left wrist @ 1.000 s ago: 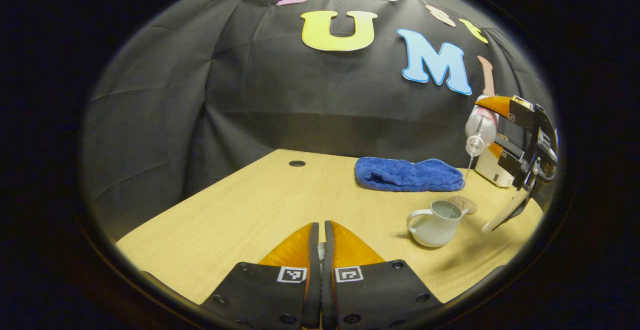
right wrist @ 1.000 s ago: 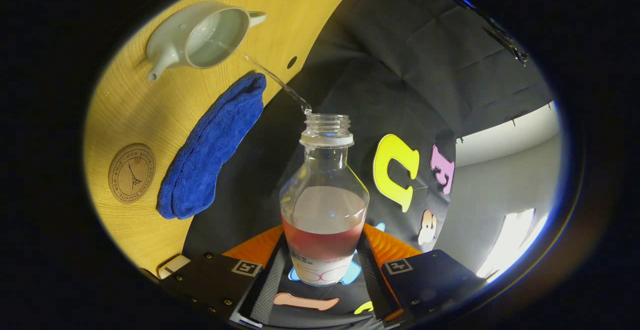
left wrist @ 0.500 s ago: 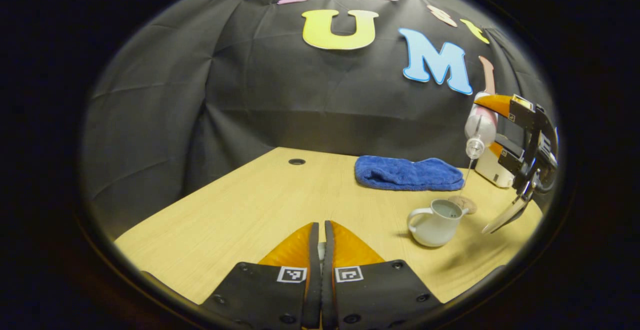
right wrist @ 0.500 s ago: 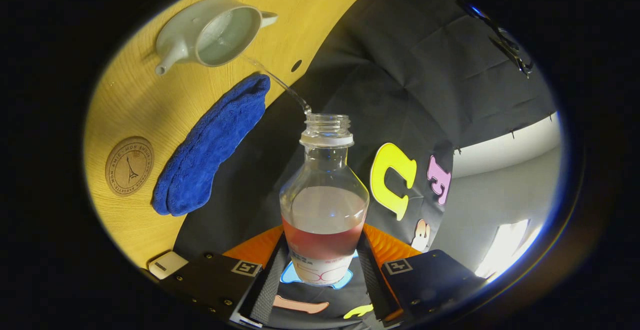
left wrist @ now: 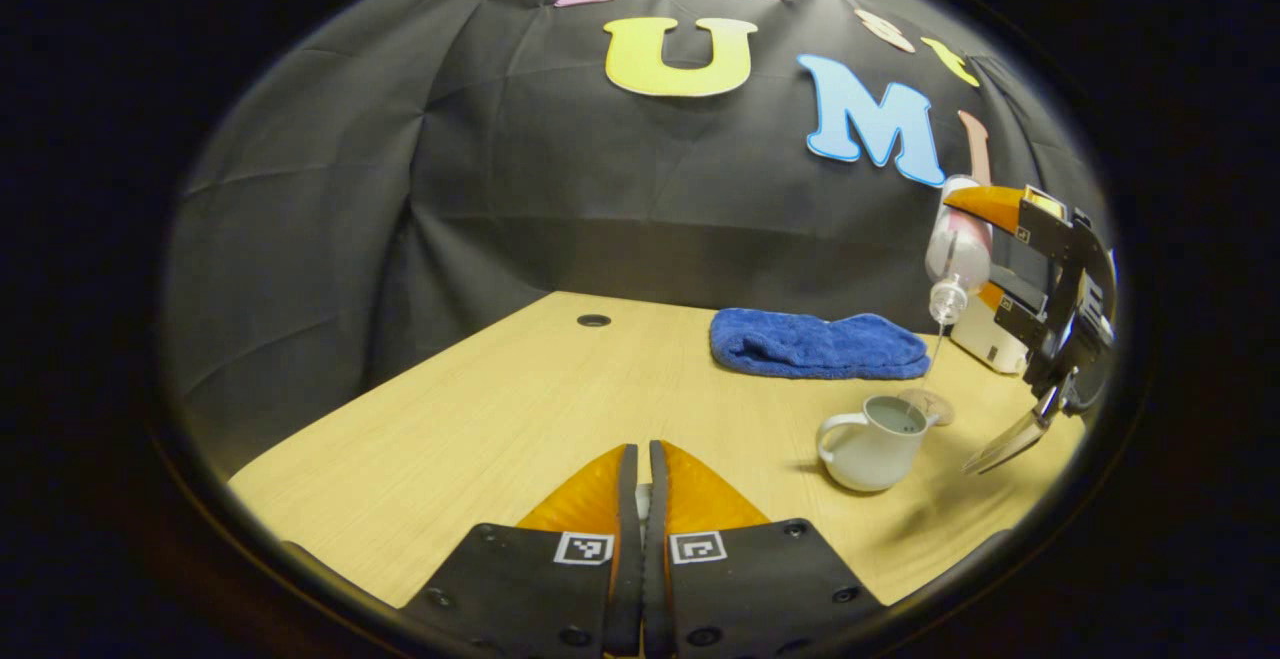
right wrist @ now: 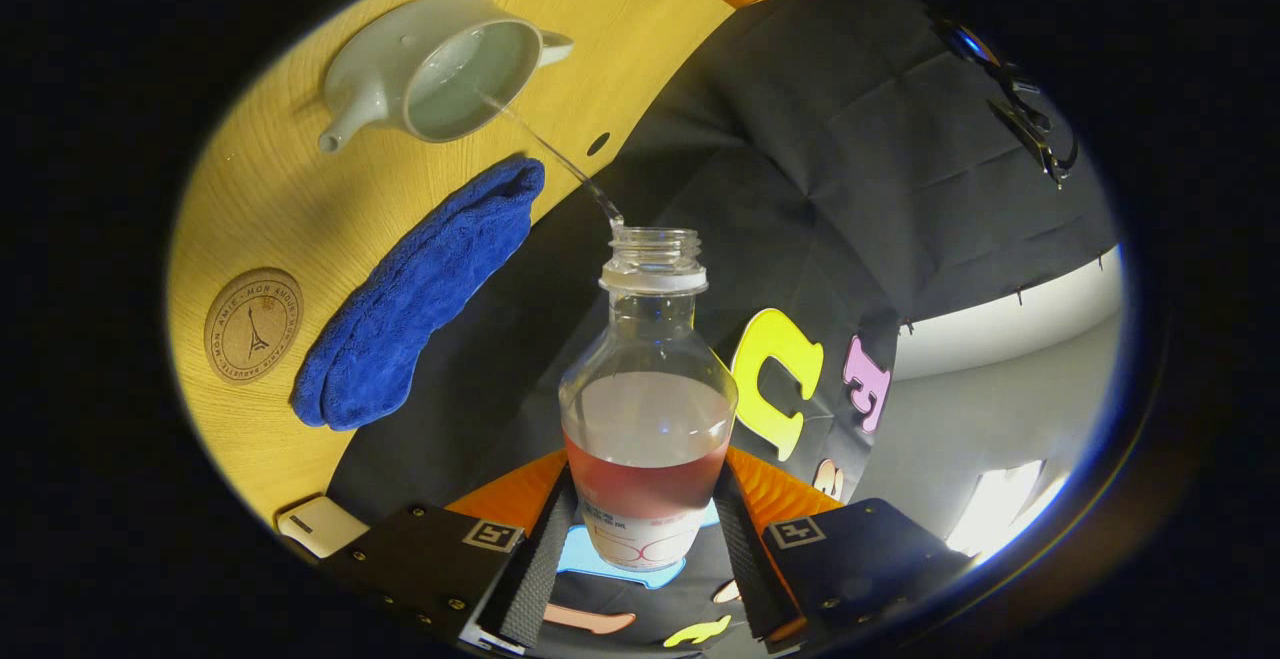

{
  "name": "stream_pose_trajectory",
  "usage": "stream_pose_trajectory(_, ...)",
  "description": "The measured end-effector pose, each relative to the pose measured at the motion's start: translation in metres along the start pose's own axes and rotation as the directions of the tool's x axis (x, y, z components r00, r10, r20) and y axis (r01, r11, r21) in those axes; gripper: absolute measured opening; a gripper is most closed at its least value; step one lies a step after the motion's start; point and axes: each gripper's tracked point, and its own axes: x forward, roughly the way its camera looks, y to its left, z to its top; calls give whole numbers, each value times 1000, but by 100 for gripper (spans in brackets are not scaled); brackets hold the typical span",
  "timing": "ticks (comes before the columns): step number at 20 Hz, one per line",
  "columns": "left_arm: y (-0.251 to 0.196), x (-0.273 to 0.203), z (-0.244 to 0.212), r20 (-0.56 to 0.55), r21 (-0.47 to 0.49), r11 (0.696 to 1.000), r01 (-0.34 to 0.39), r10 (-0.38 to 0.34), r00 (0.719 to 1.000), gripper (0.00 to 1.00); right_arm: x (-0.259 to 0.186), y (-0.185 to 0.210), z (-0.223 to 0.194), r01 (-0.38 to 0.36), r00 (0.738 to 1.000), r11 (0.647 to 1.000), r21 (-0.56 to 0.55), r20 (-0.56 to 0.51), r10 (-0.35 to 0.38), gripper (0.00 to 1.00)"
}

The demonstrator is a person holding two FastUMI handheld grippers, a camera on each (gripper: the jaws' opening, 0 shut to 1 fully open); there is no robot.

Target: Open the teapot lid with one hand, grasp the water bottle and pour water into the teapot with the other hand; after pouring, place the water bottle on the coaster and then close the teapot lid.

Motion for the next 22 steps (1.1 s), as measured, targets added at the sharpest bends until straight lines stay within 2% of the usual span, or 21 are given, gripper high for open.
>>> stream_pose_trajectory(12, 5, 1, -10, -13, -12, 1000, 2, -2, 1000, 7, 5, -15, 21, 73, 994, 988, -137, 86, -62, 74)
stream_pose_trajectory(17, 4, 0, -12, -17, -21, 1000, 2, -2, 1000, 7, 4, -15, 33, 70, 991, 982, -175, 122, -49, 74)
stream_pose_trajectory(21, 5, 0, -13, -16, -24, 1000, 1, -1, 1000, 7, 5, -9, 31, 43, 993, 988, -151, 114, -26, 74)
stream_pose_trajectory(22, 6, 0, -12, -13, -26, 1000, 0, 0, 1000, 7, 5, -4, 29, 12, 995, 994, -111, 102, -1, 74)
